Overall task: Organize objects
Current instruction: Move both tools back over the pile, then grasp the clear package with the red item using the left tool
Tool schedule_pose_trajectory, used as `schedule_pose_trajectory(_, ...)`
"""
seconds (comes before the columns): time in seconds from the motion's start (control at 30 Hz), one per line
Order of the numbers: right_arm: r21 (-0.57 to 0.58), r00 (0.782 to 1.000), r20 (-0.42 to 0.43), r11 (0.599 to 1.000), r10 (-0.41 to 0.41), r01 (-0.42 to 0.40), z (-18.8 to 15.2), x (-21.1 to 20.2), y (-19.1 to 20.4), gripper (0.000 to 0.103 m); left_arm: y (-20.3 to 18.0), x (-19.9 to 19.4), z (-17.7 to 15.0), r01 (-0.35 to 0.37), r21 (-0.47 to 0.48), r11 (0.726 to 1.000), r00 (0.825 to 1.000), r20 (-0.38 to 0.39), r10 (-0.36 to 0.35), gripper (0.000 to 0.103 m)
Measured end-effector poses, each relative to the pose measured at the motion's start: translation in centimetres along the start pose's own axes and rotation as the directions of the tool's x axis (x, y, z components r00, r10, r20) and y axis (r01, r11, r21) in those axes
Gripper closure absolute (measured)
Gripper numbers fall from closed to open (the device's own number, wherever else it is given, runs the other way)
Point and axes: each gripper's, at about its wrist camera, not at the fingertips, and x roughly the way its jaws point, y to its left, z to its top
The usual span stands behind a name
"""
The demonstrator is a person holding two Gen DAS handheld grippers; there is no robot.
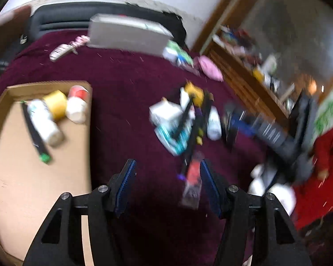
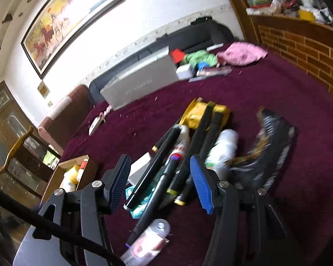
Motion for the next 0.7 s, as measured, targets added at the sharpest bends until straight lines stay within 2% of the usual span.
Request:
schedule_pose_trajectory(0.03,-0.004,1.000,0.016,1.000,-0.020,0.021,0.2,-0.5,-0.6,0.034,-0.7,1.1,-0.7,-0.006,0.017,1.000,1.000,-0.024,0.007,0.050)
schedule_pose_trajectory(0.17,0.027,0.994,0.056,0.996,-0.092,0.091,0.7,-1.9,-4.0,0.033,-2.9,3.5,-2.8,-0.020,0.071,0.997,0.998,-0.065,0.025,0.050)
schedule_pose_trajectory(0.3,0.142,0.995,0.034,0.986,-0.090,0.085,0.8,-1.3,-7.2,0.033,-5.1,5.5,-3.4,-0.037,0.130,0.991,0.995,-0.088,0.049,0.050)
schedule_pose_trajectory(0.37,0.154,0.998,0.012,0.986,-0.061,0.058,0.9,-0.8,-7.4,0.033,-6.2,6.5,-3.5,-0.084,0.183,0.980,0.992,-0.074,0.099,0.050)
schedule_pose_trajectory(0.5,0.117,0.999,0.014,0.993,-0.034,0.032,1.0,-0.8,-6.6,0.033,-7.8,8.5,-3.8,-0.197,0.286,0.938,0.976,-0.032,0.214,0.051)
schedule_pose_trajectory(0.53,0.115,0.999,0.016,0.993,-0.032,0.030,0.9,-0.9,-6.6,0.033,-8.2,8.5,-4.0,-0.206,0.304,0.930,0.974,-0.028,0.225,0.054)
schedule_pose_trajectory(0.57,0.119,0.999,0.015,0.993,-0.029,0.027,0.9,-1.0,-6.6,0.033,-8.2,8.3,-4.1,-0.196,0.307,0.931,0.976,-0.027,0.214,0.068)
schedule_pose_trajectory(0.7,0.146,1.000,-0.001,0.989,-0.022,0.022,0.8,-0.8,-7.2,0.033,-6.9,6.5,-4.9,-0.161,0.270,0.949,0.982,-0.052,0.182,0.068)
